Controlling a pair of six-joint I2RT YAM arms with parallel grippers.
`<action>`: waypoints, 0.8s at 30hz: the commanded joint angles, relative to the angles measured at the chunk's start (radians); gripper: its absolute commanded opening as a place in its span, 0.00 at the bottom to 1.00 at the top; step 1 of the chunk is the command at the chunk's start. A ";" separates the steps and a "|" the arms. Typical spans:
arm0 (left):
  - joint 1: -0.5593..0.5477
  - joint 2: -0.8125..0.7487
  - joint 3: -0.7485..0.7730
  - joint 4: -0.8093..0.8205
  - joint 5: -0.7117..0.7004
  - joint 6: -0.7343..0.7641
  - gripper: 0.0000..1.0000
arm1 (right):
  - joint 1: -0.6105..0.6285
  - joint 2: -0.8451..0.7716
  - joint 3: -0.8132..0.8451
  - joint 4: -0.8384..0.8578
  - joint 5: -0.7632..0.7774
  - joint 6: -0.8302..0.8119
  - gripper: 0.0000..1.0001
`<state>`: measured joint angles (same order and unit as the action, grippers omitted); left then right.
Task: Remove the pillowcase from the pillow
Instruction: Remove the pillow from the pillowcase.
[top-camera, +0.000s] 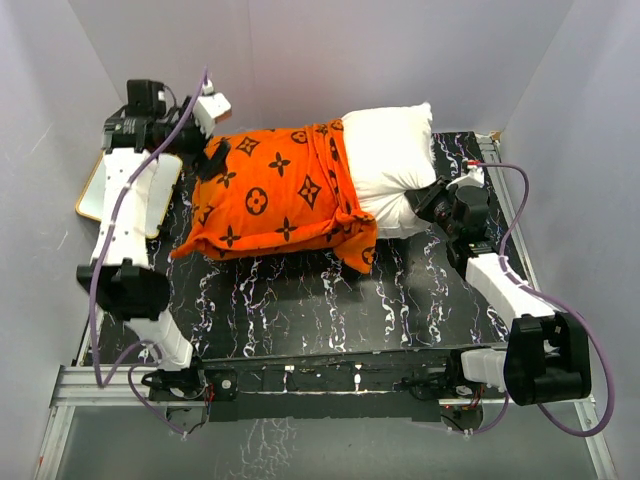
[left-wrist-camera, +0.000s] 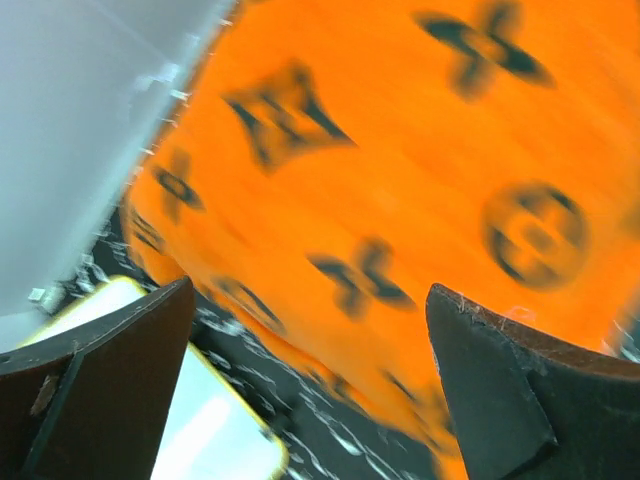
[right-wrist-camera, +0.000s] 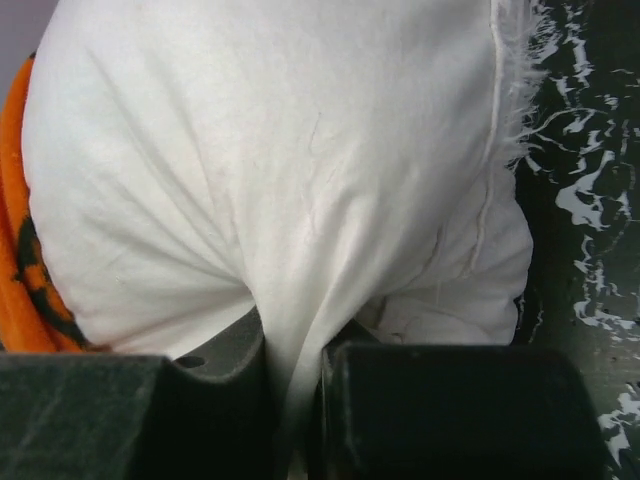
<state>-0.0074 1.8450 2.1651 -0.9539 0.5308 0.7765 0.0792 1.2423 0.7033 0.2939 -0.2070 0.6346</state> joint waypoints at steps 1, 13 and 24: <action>0.007 -0.291 -0.276 -0.329 0.148 0.176 0.97 | -0.001 -0.023 0.057 -0.011 0.225 -0.086 0.08; 0.007 -0.502 -0.784 -0.083 -0.152 0.264 0.97 | 0.002 -0.023 0.044 -0.013 0.241 -0.100 0.08; 0.022 -0.422 -0.878 0.072 -0.280 0.194 0.33 | -0.029 -0.013 0.069 -0.026 0.243 -0.069 0.08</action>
<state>-0.0032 1.4185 1.2900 -0.9741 0.3096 1.0122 0.0959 1.2411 0.7059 0.2249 -0.0685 0.5747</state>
